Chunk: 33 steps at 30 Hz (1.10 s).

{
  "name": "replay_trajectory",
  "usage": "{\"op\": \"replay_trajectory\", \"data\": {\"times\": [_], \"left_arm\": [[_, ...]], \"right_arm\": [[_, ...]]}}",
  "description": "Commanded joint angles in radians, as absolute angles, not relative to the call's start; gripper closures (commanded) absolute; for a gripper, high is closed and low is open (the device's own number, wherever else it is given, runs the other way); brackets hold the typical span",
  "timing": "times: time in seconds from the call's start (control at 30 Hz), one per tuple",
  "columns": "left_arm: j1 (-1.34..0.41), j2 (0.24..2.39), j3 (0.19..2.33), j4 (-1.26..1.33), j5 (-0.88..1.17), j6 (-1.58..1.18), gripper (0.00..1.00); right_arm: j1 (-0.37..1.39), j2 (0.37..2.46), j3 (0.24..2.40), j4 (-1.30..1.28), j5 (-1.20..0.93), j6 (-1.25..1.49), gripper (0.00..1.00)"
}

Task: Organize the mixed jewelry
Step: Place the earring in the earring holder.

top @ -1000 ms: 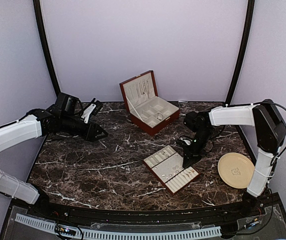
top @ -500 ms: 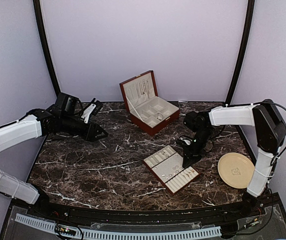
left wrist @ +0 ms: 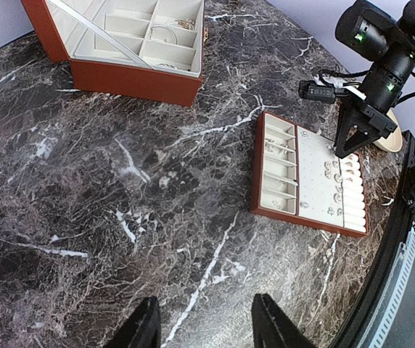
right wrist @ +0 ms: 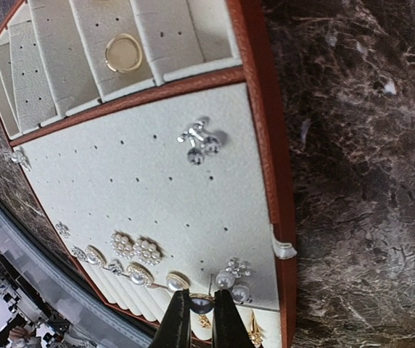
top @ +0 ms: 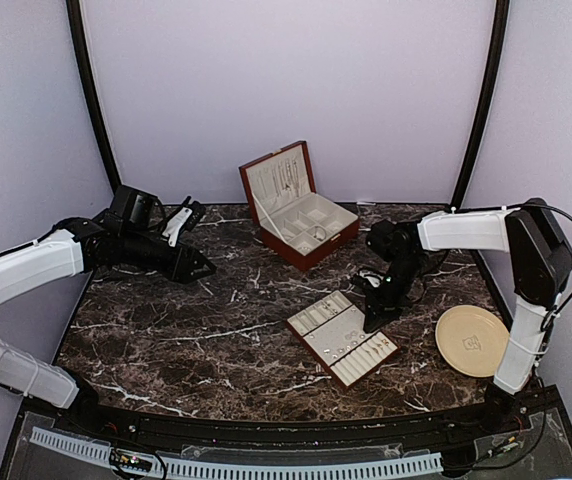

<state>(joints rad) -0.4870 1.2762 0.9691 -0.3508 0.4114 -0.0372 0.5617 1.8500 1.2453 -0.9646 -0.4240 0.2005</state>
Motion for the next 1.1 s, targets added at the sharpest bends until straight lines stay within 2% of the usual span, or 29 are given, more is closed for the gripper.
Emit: {"op": "replay_trajectory", "data": {"times": [0.0, 0.47, 1.07], "left_arm": [[-0.483, 1.246, 0.988, -0.36, 0.43, -0.028, 0.55], [-0.483, 1.236, 0.984, -0.357, 0.42, -0.029, 0.56], [-0.483, 1.235, 0.978, -0.347, 0.415, -0.032, 0.55]], "right_arm": [[0.558, 1.86, 1.256, -0.973, -0.407, 0.204, 0.96], [0.558, 1.866, 1.26, -0.932, -0.46, 0.217, 0.96], [0.625, 1.902, 1.376, -0.985, -0.514, 0.245, 0.95]]}}
